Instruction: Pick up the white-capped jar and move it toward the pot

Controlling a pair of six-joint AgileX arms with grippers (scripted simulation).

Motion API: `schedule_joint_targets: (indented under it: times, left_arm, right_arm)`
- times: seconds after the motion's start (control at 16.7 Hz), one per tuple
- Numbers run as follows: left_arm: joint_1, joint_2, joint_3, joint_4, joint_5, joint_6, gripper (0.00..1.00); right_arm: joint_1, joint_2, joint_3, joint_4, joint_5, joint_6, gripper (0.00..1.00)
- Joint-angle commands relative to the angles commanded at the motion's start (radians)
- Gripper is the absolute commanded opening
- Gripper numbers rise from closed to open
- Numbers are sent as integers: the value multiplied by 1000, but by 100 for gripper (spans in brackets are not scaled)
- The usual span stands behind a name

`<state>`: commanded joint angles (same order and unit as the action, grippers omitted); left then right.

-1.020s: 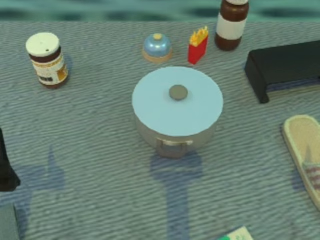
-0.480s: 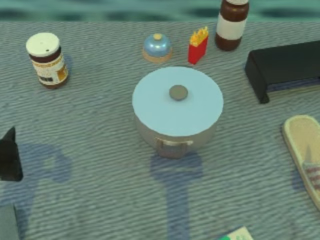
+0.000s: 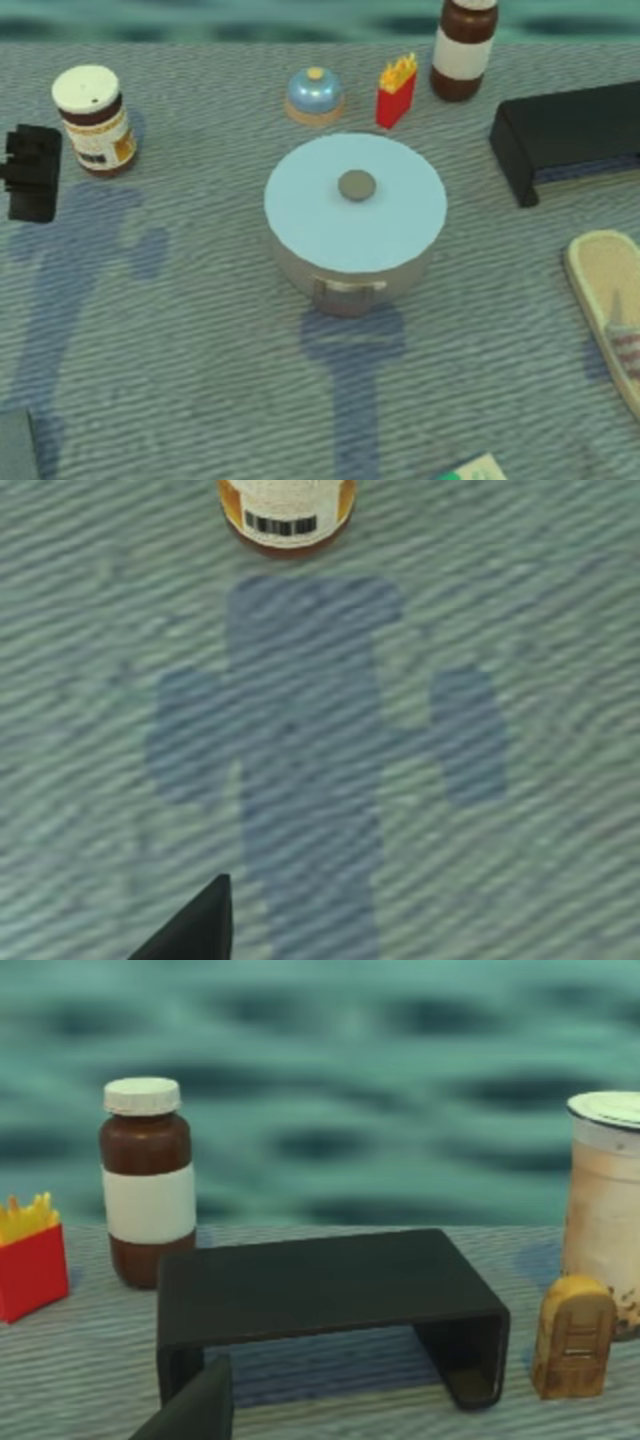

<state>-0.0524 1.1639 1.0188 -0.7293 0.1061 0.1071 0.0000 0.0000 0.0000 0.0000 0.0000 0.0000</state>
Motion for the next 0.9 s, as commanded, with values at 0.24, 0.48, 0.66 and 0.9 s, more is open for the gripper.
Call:
schedule_joint_targets:
  times: [0.24,0.48,0.66,0.9]
  left_arm:
    - [-5,391,418,-203,8,37,100]
    - [-3,761,836,-385,3,72,100]
    - [2,1010,1125,-502,-7,94,100]
    - [11,1280,1446,-623,-27,115,100]
  right_arm:
    - [0,0,0,0,0,0,100]
    - [0,0,0,0,0,0,100]
    - [0,0,0,0,0,0,100]
    - [0,0,0,0,0,0,100]
